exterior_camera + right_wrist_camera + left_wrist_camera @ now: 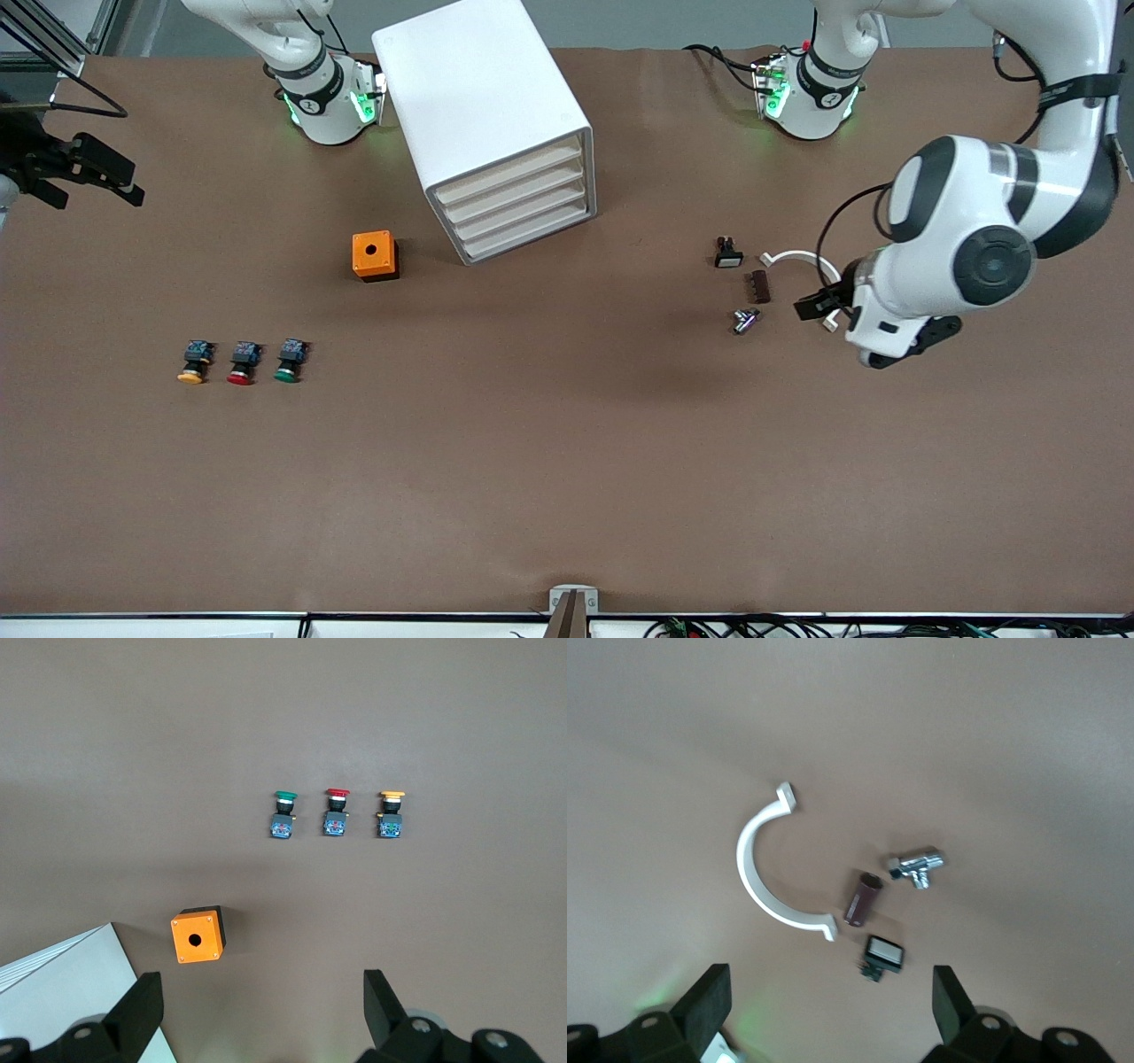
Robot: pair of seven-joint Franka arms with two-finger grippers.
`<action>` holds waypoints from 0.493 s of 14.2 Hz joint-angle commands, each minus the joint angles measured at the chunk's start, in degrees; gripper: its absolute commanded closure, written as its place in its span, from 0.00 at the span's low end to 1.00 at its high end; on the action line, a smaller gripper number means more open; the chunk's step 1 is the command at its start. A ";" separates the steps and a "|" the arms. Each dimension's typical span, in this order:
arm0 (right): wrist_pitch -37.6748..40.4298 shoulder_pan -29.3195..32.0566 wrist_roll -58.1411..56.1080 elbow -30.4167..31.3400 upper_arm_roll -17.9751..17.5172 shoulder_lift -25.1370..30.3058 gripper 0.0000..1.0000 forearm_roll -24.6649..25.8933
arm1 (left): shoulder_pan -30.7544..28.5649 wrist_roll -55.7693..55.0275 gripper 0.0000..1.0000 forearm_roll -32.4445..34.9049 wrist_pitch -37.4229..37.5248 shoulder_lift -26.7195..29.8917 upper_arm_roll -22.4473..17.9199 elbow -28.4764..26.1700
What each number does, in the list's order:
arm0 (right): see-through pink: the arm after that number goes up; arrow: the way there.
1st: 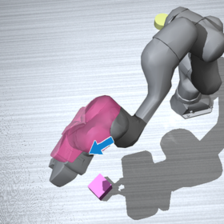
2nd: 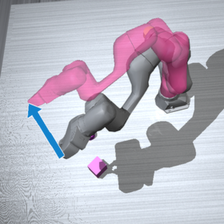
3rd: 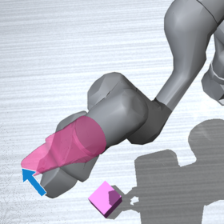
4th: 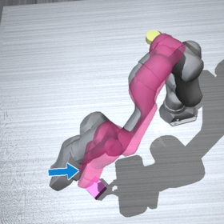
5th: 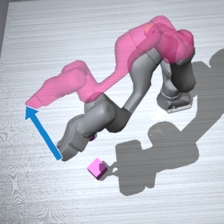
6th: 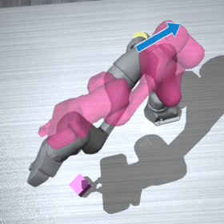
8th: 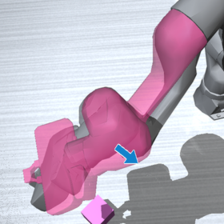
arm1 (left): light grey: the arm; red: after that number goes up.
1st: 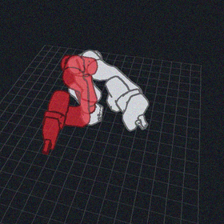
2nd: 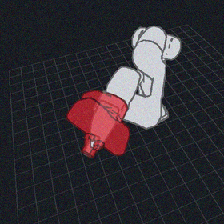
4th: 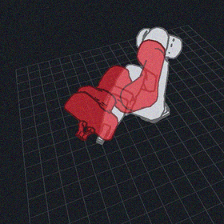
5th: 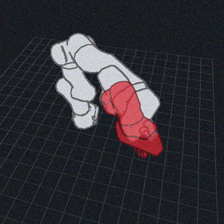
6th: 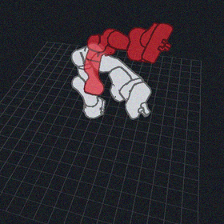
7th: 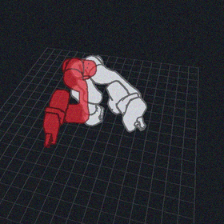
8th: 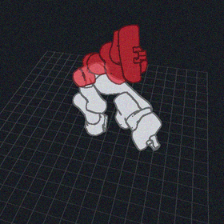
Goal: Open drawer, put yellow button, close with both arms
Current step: 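Move the left gripper toward the white cabinet's drawer handle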
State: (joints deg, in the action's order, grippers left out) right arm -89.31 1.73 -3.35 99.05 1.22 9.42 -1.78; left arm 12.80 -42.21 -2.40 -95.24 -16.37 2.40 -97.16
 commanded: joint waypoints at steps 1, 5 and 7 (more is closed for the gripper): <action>-0.60 0.38 -0.35 1.41 -0.25 1.65 0.00 0.90 | 3.53 -10.91 0.00 -3.03 1.72 -3.13 -0.20 4.33; -0.69 0.64 -0.35 1.41 -0.16 1.65 0.00 0.99 | 5.65 -25.52 0.00 -15.14 3.75 -8.06 -0.11 8.82; -1.21 0.56 -0.35 1.41 -0.16 1.56 0.00 0.99 | 6.53 -32.99 0.00 -19.12 3.84 -9.64 -0.11 9.97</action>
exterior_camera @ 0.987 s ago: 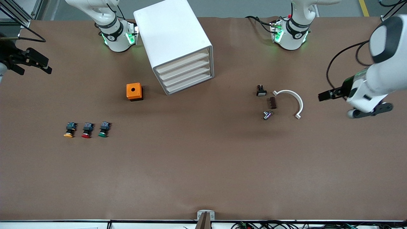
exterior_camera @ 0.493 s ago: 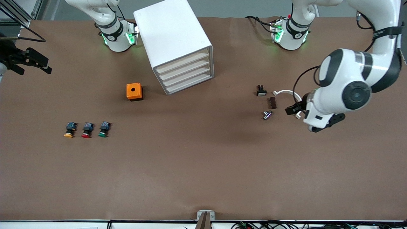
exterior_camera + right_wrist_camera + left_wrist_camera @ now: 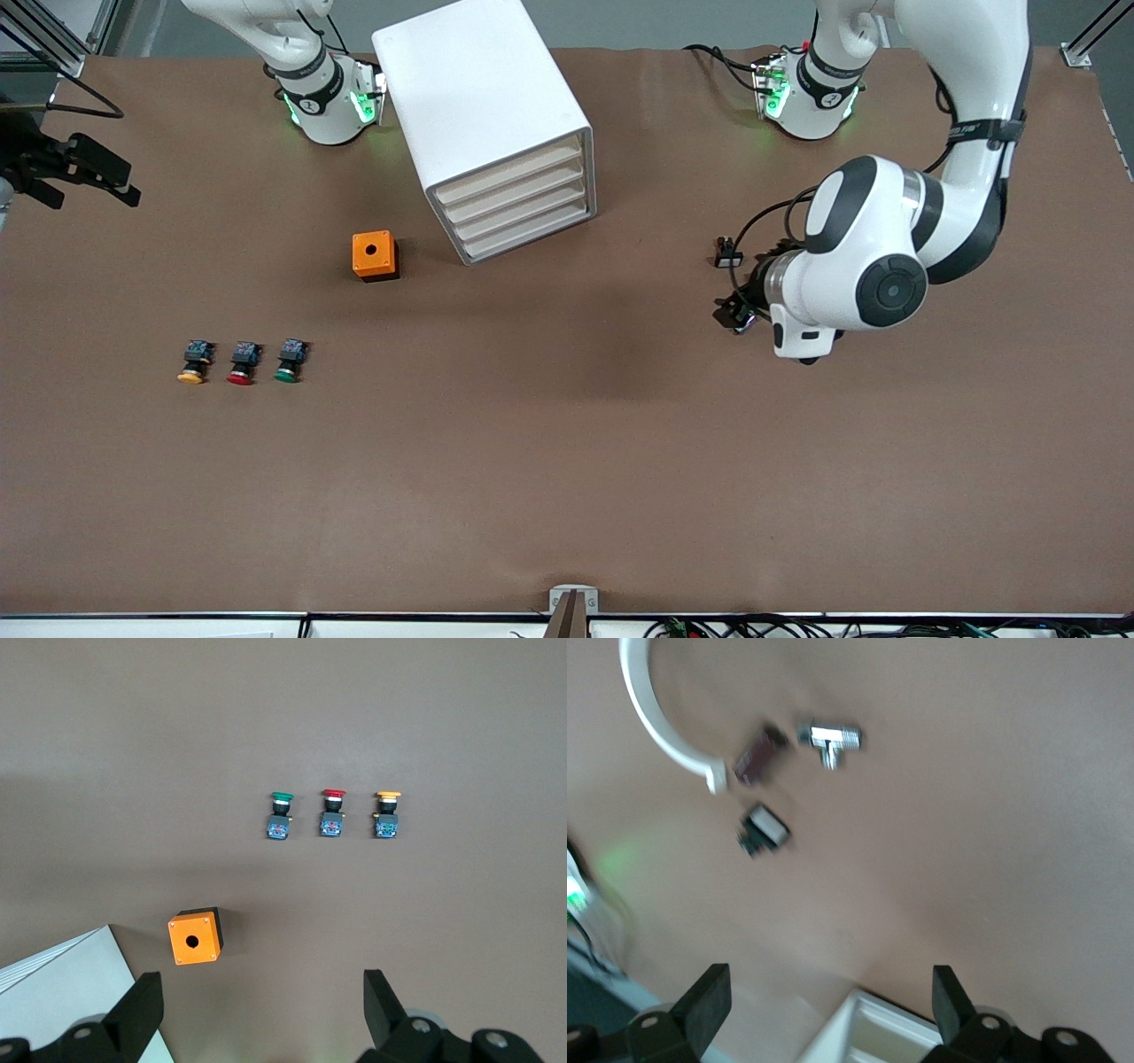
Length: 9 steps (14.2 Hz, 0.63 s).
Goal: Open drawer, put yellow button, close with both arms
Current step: 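Move the left gripper toward the white cabinet's drawer handle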
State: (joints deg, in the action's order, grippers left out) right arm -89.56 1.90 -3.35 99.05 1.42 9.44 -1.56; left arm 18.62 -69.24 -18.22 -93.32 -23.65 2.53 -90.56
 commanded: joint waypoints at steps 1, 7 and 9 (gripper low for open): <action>-0.88 0.38 -0.35 1.41 -0.36 1.55 0.00 0.77 | 1.32 -9.47 0.00 -5.40 2.00 -3.15 -0.08 3.72; -0.97 0.47 -0.35 1.41 -0.36 1.55 0.00 0.68 | 2.82 -32.41 0.00 -17.88 5.86 -10.53 0.36 7.15; -0.97 0.56 -0.35 1.50 -0.28 1.55 0.00 0.77 | 2.82 -37.00 0.00 -22.80 9.54 -11.94 0.45 7.77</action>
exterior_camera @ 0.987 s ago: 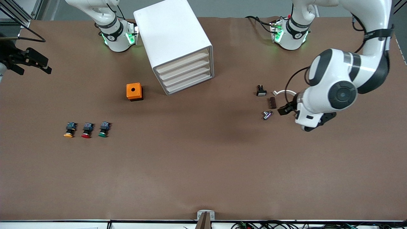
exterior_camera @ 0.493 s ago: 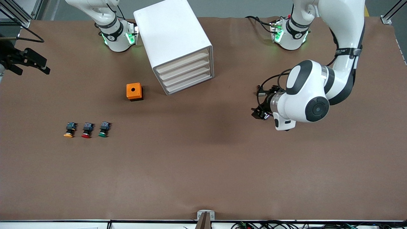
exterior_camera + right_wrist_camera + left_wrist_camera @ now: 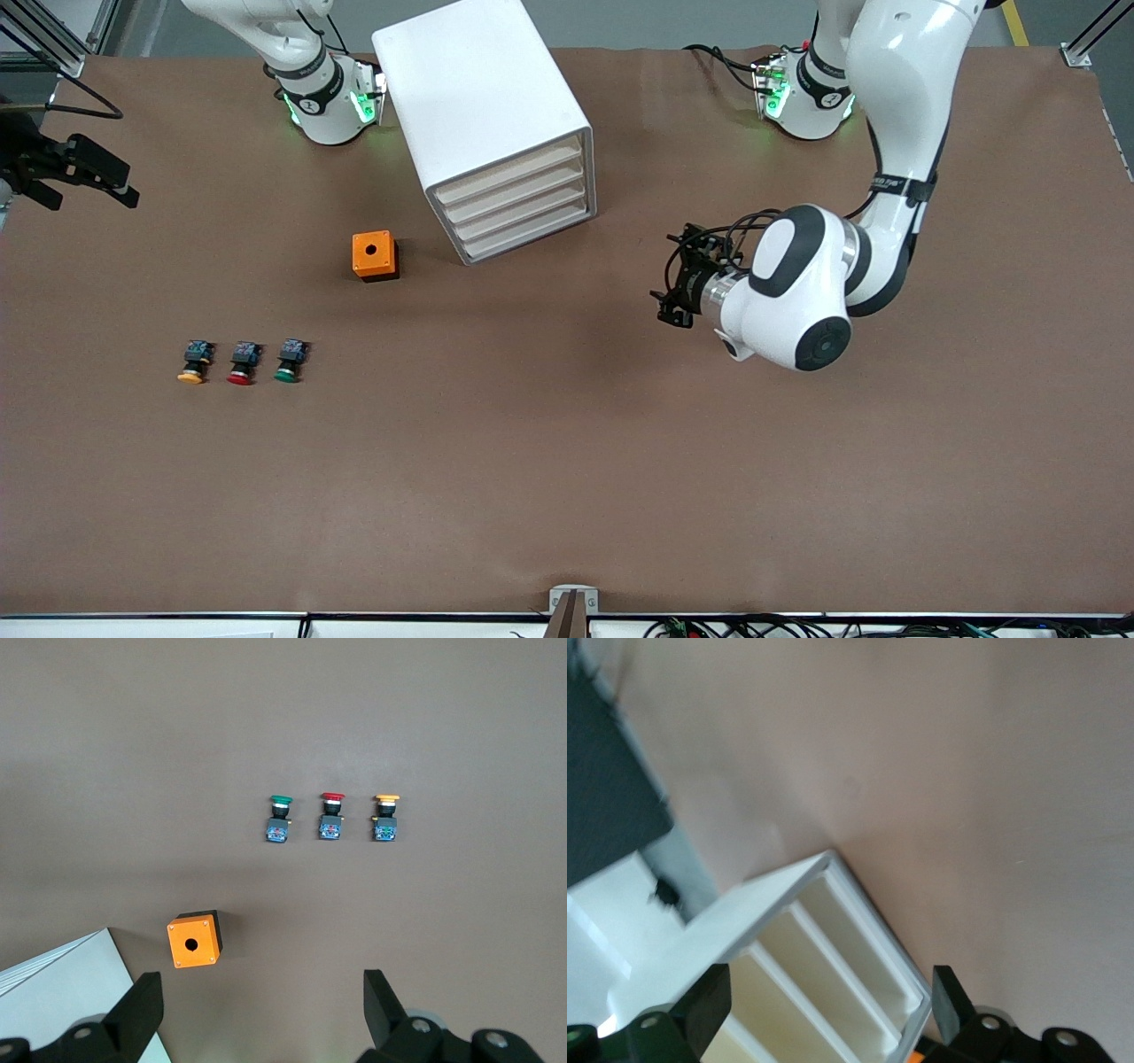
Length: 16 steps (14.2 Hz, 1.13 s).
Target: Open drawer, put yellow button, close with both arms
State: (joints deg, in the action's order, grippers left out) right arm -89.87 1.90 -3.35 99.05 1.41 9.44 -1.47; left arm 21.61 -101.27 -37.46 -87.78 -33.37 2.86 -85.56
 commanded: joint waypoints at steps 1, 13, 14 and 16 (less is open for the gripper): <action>-0.65 0.56 -0.35 1.49 -0.27 1.55 0.00 0.68 | 0.01 -7.69 0.00 -5.84 5.85 -3.01 0.21 2.77; -0.48 0.65 -0.35 1.49 0.08 1.46 0.00 0.68 | 3.70 -25.64 0.03 -21.50 11.13 -9.95 1.44 2.86; -0.57 0.65 -0.35 1.41 0.00 1.37 0.00 0.68 | 4.40 -26.60 0.17 -22.38 11.75 -10.30 1.53 2.86; -0.30 0.65 -0.35 1.49 0.00 1.46 0.00 0.68 | 4.84 -27.66 0.45 -24.05 12.11 -10.92 1.62 2.77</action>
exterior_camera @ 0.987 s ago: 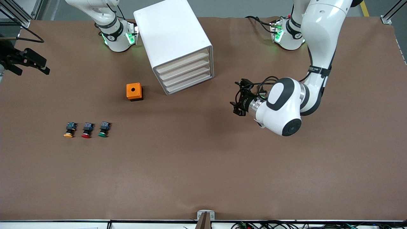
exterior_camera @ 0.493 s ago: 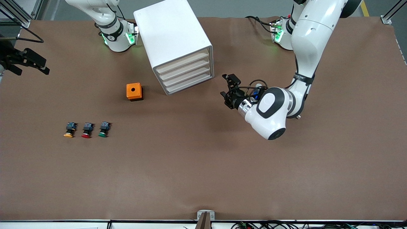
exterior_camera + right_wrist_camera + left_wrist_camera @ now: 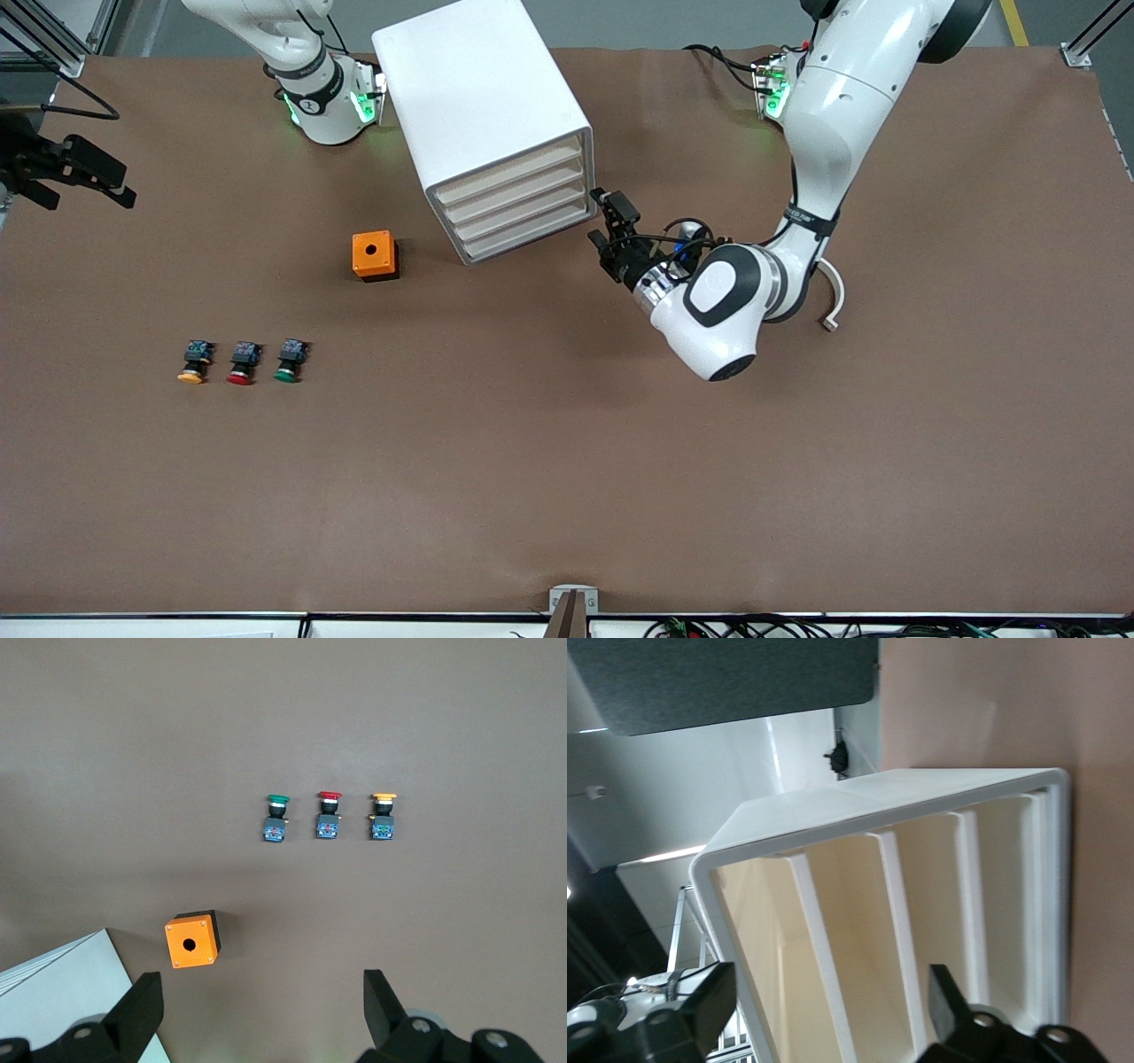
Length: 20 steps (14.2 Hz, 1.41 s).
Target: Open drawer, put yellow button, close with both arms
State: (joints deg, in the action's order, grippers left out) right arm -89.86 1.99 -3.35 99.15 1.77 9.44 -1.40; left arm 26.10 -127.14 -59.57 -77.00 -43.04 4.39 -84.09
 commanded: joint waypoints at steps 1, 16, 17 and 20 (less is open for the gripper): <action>-0.40 0.56 -0.35 1.40 -0.28 1.46 0.00 0.61 | 0.71 -1.79 0.51 -2.56 1.33 -1.60 0.09 1.30; 2.50 1.52 -1.66 -0.89 -0.36 -1.16 0.00 0.61 | 8.44 -5.22 0.59 -4.85 3.70 -3.01 0.09 -0.02; 2.06 1.53 -1.66 -0.89 -0.36 -2.92 0.00 0.52 | 9.05 -5.22 0.59 -4.85 3.70 -3.19 0.09 -0.02; 0.92 2.66 -2.37 -3.25 -0.28 -9.50 0.00 0.60 | 9.85 -5.22 0.60 -4.94 3.70 -3.71 0.09 -0.02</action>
State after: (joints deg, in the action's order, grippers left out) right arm -88.79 2.97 -4.39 98.86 1.91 5.12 -1.35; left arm 35.63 -131.14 -63.01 -74.09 -46.10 4.65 -84.49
